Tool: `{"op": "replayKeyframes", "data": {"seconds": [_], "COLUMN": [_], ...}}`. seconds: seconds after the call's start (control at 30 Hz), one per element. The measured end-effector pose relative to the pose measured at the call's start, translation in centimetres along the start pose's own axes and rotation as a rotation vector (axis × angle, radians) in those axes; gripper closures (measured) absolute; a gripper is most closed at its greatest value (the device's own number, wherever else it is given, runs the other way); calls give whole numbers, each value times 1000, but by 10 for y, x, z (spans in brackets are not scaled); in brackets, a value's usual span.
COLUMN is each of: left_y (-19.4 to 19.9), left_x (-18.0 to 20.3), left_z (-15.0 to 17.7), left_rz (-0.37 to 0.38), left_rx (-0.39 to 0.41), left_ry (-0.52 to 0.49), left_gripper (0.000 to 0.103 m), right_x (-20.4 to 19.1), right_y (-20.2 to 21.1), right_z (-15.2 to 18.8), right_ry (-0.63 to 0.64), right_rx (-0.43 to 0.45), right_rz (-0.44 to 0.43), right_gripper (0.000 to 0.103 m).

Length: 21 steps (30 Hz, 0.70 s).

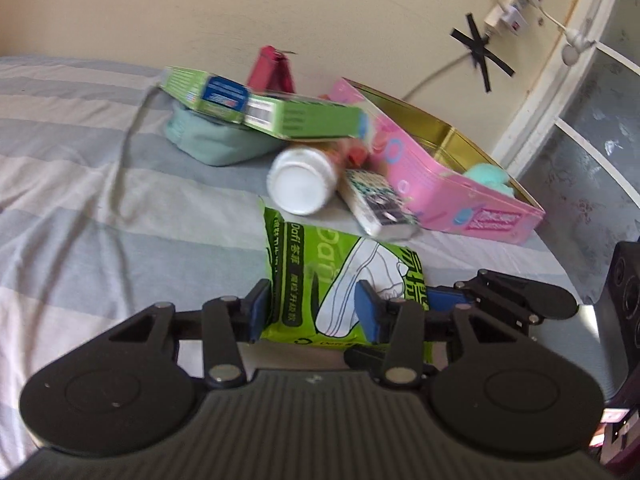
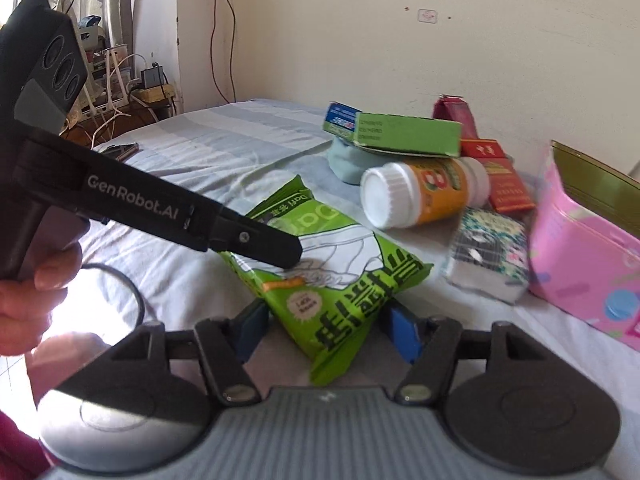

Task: Organize objects
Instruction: 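Carry the wet-wipe pack into the pink tin and release it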

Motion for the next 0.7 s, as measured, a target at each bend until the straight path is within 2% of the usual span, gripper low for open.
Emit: {"op": "replayKeyframes", "data": {"seconds": [0.2,0.37,0.47,0.6,0.7], "left_y": [-44,-65,-56,-43,-56], "left_x": [75,127,156,184,184], "left_z": [-1,-14,-45,-94,-125], "left_rz": [59,91,95,21,-37], "left_rx": [-51,-69,15,197,252], "left_ry": [-172,-280,-339,-448,-445], "left_gripper": [56,56,55,55,54], "right_x": [53,90,115,154,184], "right_y": [45,74,101,119,109], "right_z": [55,74,59,19,-11], "right_ry": [-138,-211,-223,-233,-260], "right_rx": [15,59,159,285,318], "right_rz": [93,192,252,276,258], "right_gripper": [39,40,40,40,40]}}
Point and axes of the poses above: each gripper's, at about its wrist camera, not at the fingertips, and y roughly against the way its jaws point, x to its right, z to its underside, the point moved 9 cm from there along -y, roughly the way its jaws point, and after that the axes turned 12 degrees about -x, right-handed, at the moved point
